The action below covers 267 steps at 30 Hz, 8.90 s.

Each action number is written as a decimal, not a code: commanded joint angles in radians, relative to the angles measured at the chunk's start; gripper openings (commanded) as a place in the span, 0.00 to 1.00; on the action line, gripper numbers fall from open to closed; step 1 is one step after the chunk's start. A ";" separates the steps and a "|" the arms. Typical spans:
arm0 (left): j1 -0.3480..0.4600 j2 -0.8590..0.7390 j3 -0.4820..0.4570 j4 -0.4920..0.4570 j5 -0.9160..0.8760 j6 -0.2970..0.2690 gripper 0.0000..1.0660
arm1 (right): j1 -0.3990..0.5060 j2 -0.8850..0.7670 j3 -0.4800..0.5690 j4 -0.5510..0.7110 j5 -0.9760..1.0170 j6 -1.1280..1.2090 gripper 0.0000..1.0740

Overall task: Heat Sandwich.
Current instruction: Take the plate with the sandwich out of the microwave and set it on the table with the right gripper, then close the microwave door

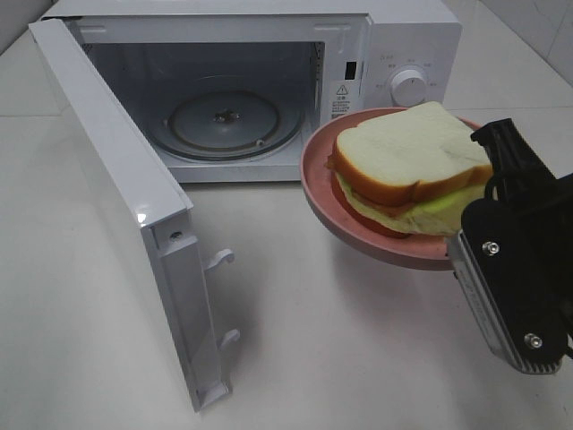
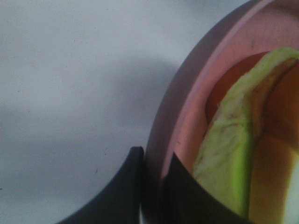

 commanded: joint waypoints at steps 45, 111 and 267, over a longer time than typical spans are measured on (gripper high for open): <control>0.002 -0.026 0.003 -0.003 -0.003 0.002 0.92 | 0.001 -0.016 -0.001 -0.583 0.446 1.376 0.00; 0.002 -0.026 0.003 -0.003 -0.003 0.002 0.92 | -0.394 0.798 -0.140 -0.978 0.094 2.193 0.00; 0.002 -0.026 0.003 -0.003 -0.003 0.002 0.92 | -0.542 -1.107 0.065 0.062 0.552 1.284 0.71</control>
